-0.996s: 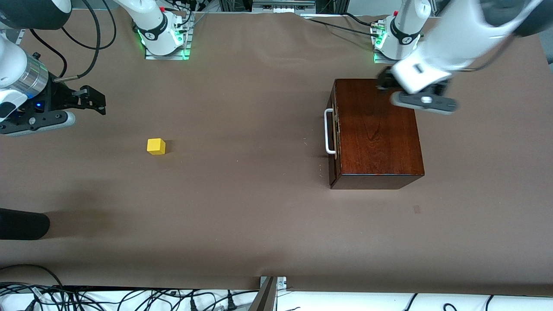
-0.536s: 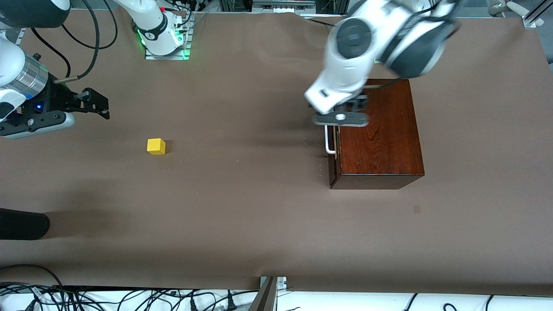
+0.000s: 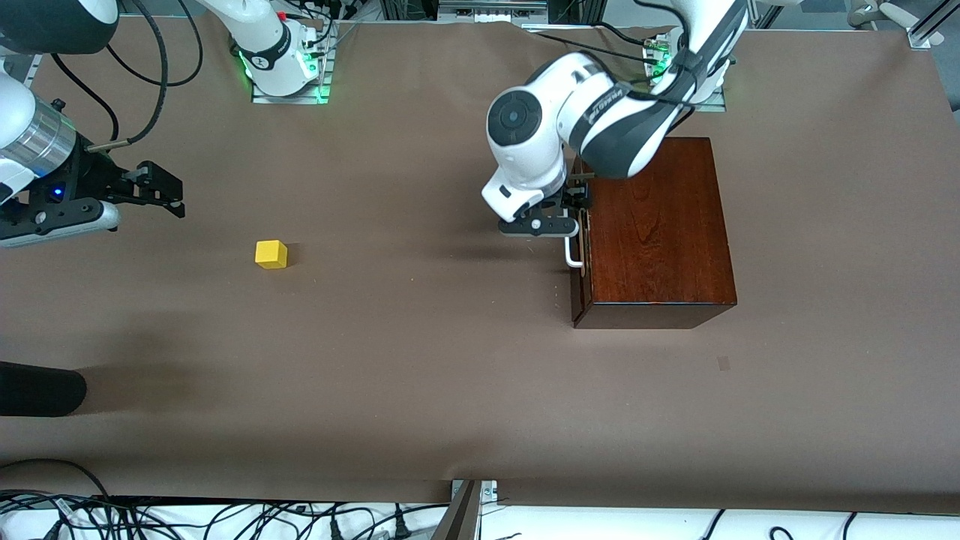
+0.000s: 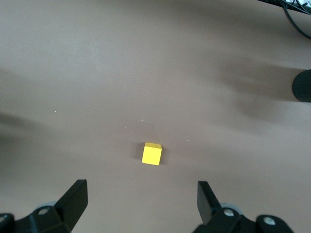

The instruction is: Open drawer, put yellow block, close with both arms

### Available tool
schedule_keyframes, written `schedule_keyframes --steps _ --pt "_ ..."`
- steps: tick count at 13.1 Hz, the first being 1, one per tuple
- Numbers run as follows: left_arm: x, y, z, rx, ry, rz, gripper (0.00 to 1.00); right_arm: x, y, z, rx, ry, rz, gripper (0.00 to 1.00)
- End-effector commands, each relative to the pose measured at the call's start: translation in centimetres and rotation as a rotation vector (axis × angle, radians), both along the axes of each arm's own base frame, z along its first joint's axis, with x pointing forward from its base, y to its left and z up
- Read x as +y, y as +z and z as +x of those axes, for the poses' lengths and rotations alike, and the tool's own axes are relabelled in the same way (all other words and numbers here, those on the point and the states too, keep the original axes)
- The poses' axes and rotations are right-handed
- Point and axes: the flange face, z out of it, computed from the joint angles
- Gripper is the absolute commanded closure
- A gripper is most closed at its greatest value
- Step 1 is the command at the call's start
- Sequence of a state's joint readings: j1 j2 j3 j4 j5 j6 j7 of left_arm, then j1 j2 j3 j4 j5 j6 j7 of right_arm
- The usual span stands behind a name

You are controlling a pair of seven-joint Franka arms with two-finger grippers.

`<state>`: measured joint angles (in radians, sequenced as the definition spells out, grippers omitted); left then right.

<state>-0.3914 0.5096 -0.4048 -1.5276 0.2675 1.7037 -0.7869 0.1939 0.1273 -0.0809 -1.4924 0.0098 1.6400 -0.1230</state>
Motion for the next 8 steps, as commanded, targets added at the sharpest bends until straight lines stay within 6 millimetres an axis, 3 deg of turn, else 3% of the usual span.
schedule_keyframes --steps 1,4,6,8 --pt "-0.1 -1.8 0.4 -0.006 -0.007 0.025 0.0 -0.3 -0.1 -0.8 0.051 0.014 -0.002 0.0" --pt "0.2 -4.4 0.8 -0.037 -0.039 0.093 0.0 -0.8 -1.9 -0.7 0.1 0.018 -0.006 0.0" --pt "0.2 -5.5 1.2 -0.052 -0.022 0.093 0.0 -0.7 -6.8 0.5 0.099 0.008 0.003 0.0" --pt "-0.6 -6.9 0.4 -0.05 -0.01 0.11 0.0 -1.0 -11.8 0.3 0.093 -0.004 0.005 0.0"
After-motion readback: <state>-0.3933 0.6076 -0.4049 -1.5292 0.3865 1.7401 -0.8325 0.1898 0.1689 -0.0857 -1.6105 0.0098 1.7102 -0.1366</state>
